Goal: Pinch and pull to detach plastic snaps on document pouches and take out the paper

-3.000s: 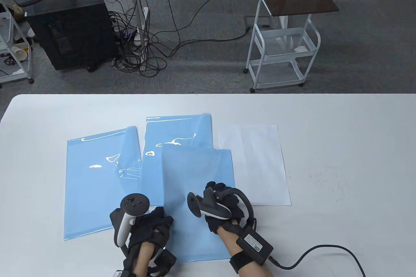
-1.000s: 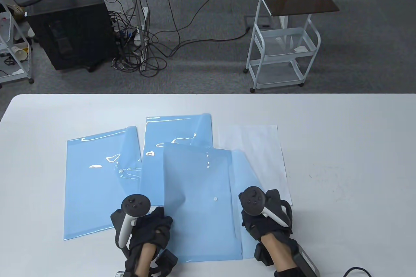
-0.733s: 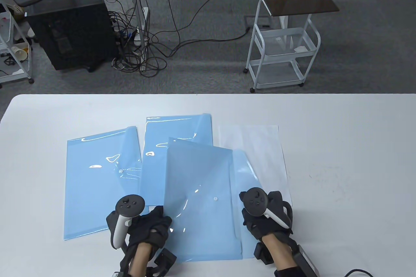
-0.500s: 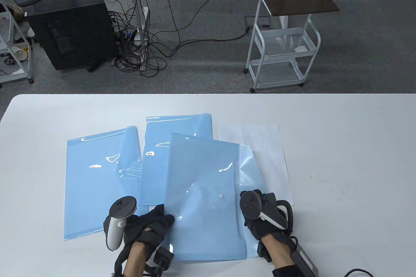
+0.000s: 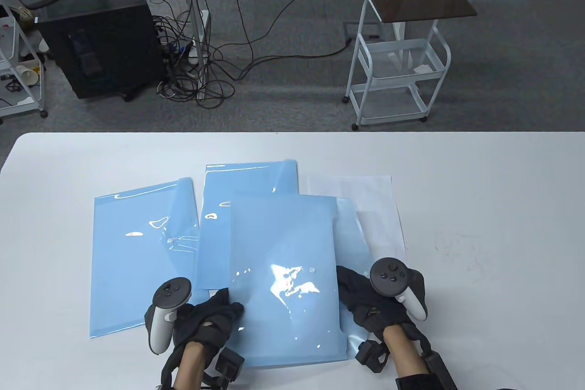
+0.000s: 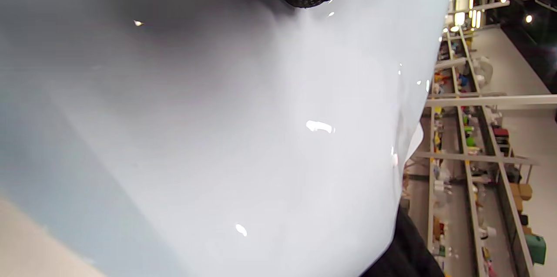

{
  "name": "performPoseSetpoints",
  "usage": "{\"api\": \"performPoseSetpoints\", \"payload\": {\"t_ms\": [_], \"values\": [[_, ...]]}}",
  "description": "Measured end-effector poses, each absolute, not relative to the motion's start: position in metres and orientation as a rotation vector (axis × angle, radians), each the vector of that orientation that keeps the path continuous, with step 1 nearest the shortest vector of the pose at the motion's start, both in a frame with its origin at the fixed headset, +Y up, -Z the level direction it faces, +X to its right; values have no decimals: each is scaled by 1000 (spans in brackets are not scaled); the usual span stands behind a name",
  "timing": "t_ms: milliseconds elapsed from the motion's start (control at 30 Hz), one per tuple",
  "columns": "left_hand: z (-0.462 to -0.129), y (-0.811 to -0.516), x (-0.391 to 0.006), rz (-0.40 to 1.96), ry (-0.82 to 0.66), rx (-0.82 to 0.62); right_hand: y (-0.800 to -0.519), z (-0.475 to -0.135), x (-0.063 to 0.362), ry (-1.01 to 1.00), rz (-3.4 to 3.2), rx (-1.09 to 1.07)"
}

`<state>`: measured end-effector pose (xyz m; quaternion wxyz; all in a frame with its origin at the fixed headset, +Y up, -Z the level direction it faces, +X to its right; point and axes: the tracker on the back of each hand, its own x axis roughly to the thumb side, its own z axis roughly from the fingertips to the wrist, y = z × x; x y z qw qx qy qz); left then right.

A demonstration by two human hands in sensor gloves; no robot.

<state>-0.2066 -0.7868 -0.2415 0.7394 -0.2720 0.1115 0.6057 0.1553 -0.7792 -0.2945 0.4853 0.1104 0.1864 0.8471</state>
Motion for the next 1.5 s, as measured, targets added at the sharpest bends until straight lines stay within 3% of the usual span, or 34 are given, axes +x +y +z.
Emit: {"api": "performPoseSetpoints", "payload": {"t_ms": [467,733,900,1200,1500], "values": [[-241,-788,-203,1375,202,-586,-786,-288,151,493,1668,180],[-239,-786,-206,1338,241,-551,-774,-280,142,265,1960,7],[-237,-784,-209,1371,246,-541,-768,-280,150,243,2043,-67],[-236,-781,-227,1381,283,-503,-745,-288,186,233,2042,-200],[-235,-780,-239,1378,318,-500,-699,-296,252,199,2116,-319]]}}
